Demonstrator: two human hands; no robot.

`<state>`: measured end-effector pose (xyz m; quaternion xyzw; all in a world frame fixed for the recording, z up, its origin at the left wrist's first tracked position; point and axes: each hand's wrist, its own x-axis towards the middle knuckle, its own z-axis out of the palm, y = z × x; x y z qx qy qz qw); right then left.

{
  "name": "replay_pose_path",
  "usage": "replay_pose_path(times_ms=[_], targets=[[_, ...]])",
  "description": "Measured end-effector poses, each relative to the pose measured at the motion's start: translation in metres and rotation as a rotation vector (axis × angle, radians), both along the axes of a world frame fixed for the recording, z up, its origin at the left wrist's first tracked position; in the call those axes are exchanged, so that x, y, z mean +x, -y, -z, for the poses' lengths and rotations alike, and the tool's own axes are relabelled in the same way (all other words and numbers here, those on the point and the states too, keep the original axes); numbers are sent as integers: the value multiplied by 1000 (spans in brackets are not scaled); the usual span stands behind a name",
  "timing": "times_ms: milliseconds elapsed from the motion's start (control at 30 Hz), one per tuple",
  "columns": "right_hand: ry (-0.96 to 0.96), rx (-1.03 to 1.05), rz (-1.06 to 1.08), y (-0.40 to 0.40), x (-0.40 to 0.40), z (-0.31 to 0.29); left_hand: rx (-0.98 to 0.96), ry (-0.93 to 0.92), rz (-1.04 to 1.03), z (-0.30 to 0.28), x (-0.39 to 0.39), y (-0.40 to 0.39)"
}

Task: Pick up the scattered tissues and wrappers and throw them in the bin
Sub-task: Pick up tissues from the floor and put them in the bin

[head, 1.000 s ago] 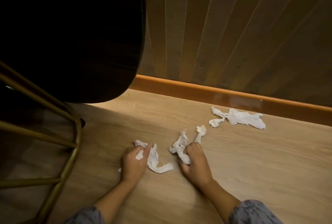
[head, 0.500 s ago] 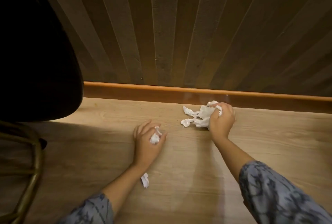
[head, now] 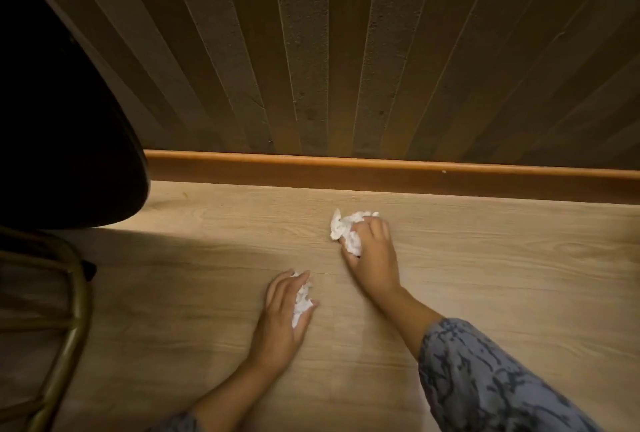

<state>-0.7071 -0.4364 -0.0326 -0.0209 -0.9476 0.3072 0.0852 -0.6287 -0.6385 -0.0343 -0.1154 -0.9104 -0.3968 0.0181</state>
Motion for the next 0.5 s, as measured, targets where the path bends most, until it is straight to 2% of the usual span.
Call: replay_pose_path(times_ms=[100,233,367,500], targets=[[-59,-100,-116,-6,20,-3,116,-1,-10,-9,-17,-5],[-108,-270,42,-36,32,-31,218,39,-48,-39,-51,-46],[-136,-225,66,-93,38,-74,211,-23,139,-86,-91,-112],[-169,-91,36,-163,43,-129,44,-44,356,-138,-116,-171]])
